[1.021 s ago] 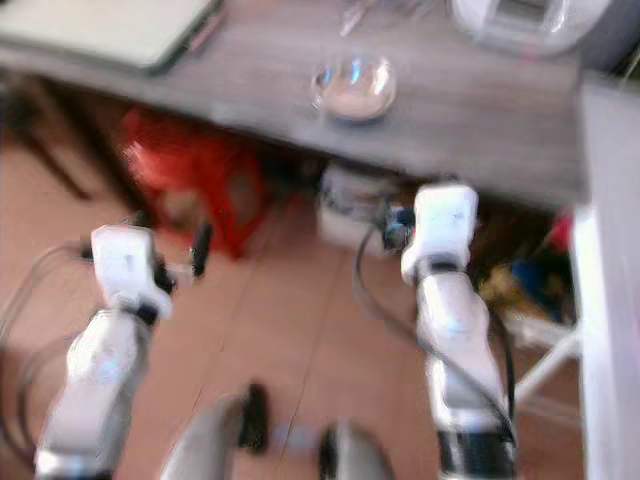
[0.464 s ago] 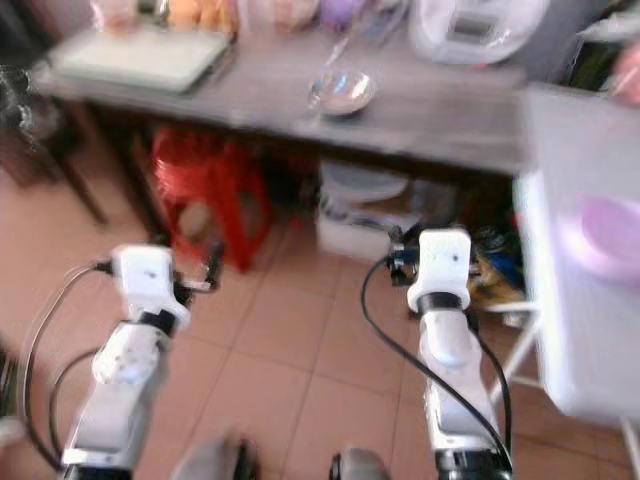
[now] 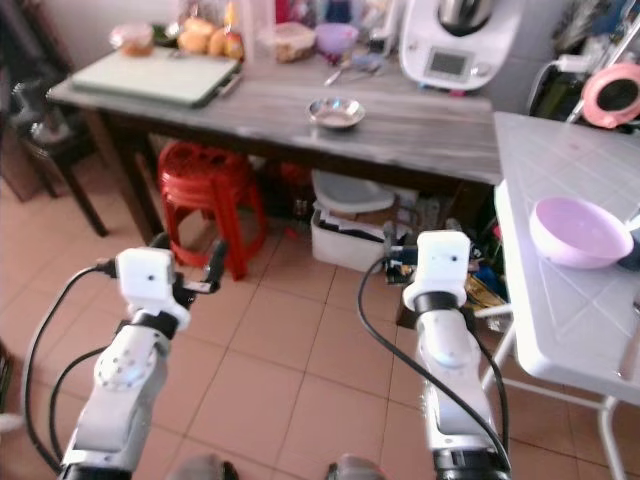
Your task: Setting the table
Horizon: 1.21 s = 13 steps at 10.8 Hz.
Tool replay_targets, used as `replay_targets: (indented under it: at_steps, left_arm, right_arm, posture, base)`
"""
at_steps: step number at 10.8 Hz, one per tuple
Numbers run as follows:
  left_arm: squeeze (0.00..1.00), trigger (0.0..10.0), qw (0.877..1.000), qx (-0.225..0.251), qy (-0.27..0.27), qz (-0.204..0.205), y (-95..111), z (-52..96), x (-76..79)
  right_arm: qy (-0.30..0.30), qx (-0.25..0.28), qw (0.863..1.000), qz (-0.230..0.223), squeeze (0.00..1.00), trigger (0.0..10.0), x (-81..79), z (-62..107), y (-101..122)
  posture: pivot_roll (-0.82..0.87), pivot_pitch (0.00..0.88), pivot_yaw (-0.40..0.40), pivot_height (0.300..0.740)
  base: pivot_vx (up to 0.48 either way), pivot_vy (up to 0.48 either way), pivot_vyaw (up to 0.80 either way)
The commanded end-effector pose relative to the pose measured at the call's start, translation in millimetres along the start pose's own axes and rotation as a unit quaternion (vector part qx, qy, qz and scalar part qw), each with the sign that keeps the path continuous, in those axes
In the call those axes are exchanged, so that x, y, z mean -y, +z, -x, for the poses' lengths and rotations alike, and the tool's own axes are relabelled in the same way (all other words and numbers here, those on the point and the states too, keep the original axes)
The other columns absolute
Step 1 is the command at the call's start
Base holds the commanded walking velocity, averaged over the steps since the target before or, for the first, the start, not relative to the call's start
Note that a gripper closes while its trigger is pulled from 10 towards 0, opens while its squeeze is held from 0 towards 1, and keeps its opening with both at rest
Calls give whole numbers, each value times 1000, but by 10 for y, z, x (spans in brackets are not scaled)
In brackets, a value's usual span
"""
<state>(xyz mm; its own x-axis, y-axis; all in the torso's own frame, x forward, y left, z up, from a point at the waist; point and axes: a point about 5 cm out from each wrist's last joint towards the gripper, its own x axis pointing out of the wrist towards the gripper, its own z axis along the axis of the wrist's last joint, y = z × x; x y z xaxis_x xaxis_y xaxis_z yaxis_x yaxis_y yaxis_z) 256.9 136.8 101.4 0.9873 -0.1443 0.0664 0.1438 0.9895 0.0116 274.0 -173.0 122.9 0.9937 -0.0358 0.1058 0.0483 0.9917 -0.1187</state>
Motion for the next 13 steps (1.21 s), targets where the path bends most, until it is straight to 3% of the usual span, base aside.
replay_targets:
  at_steps: [1, 6, 9, 13]
  left_arm:
    - [0, 10000, 1000, 11, -12, 4, 49, -10, 50]
    - [0, 10000, 1000, 10, -21, 3, 71, 0, 89]
    - [0, 10000, 1000, 13, -20, -3, 116, -48, 59]
    - [0, 10000, 1000, 12, -20, 0, 132, -53, 72]
  right_arm:
    - [-8, -3, 1000, 2, 0, 10000, 75, 23, -15]
    - [-3, -1, 1000, -15, 0, 10000, 31, -1, 7]
    - [-6, 19, 1000, -18, 0, 10000, 19, -113, 96]
    - [-47, 2, 998, -44, 0, 10000, 118, -298, 106]
  posture:
    - [-35, 23, -33, 740]
    - [-32, 63, -32, 740]
    - [-36, 85, -11, 740]
    - [-33, 97, -6, 740]
  base:
    - [0, -439, -800]
    - [0, -457, -94]
    - [0, -455, 0]
    - [0, 0, 0]
